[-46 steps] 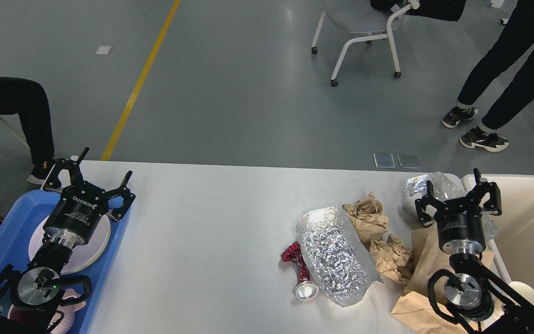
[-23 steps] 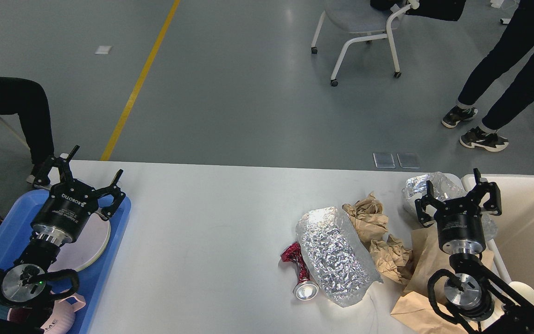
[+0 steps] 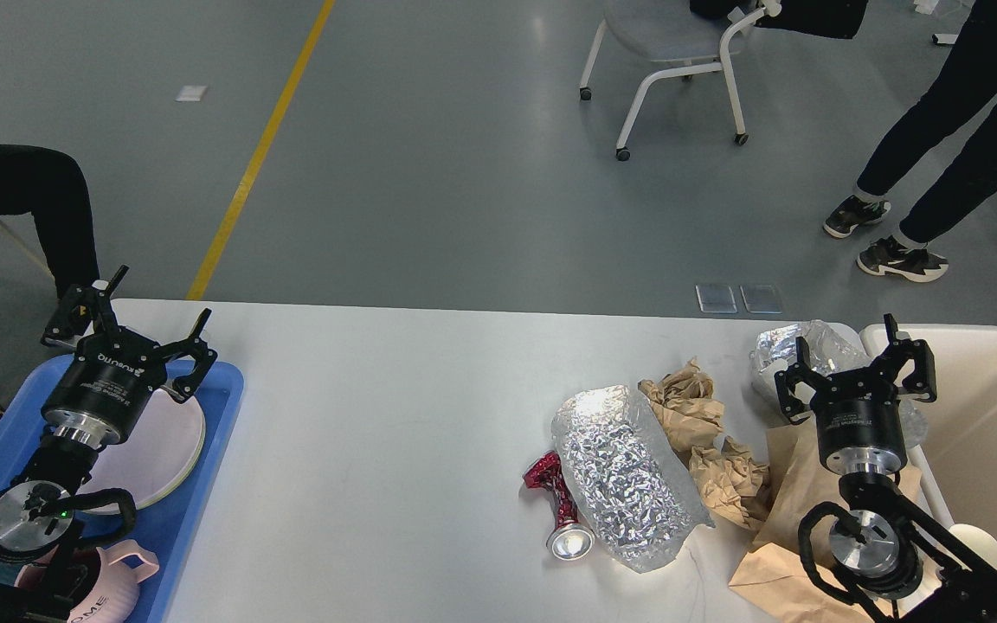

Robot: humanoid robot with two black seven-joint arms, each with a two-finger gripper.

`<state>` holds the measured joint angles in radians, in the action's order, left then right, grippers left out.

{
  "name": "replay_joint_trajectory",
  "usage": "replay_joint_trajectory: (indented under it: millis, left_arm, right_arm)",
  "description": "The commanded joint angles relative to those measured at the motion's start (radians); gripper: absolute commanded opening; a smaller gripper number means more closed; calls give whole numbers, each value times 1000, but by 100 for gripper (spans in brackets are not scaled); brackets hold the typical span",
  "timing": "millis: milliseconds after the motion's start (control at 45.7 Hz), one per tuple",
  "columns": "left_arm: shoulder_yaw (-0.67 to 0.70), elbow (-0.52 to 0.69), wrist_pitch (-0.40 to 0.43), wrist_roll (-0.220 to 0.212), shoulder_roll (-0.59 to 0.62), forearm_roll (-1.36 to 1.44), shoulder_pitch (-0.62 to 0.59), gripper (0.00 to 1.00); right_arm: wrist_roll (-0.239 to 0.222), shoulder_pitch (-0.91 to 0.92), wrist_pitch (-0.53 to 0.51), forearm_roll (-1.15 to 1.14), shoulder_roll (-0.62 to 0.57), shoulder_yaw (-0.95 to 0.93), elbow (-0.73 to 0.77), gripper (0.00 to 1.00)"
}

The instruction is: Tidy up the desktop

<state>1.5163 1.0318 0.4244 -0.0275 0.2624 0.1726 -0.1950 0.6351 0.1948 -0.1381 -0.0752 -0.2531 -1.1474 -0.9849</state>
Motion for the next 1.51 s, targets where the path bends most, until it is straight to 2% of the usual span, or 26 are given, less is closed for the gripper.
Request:
replay_joint_trajectory:
  millis: [0, 175, 394, 504, 569, 701, 788, 920, 1007, 1139, 1489]
  left_arm:
    - [19, -13, 1, -3, -3, -51, 0, 96]
    - [13, -30, 10, 0, -14, -59, -55, 96]
    - [-4, -197, 19, -3, -60, -45, -84, 96]
    - [-45, -225, 59, 9, -75, -45, -89, 96]
    - [-54, -230, 67, 26, -80, -47, -89, 96]
    - [-62, -230, 71, 98, -95, -47, -90, 96]
    - [-62, -230, 71, 113, -97, -50, -90, 96]
    - [-64, -231, 83, 106, -95, -48, -89, 96]
    - [-64, -255, 158, 106, -98, -42, -86, 96]
    - [-80, -377, 269, 116, -97, -45, -129, 96]
    - [-82, -389, 277, 123, -98, -58, -139, 96]
  right_arm:
    - [0, 0, 0, 0, 0, 0, 0, 100]
    - [0, 0, -2, 0, 0, 0, 0, 100]
    - [0, 0, 0, 0, 0, 0, 2, 100]
    - [0, 0, 0, 0, 0, 0, 2, 100]
    - [0, 0, 0, 0, 0, 0, 2, 100]
    - [0, 0, 0, 0, 0, 0, 2, 100]
    - [0, 0, 0, 0, 0, 0, 2, 100]
    - [0, 0, 0, 0, 0, 0, 2, 100]
    - [0, 0, 0, 0, 0, 0, 2, 100]
    - [0, 0, 0, 0, 0, 0, 2, 100]
    - [0, 0, 0, 0, 0, 0, 0, 100]
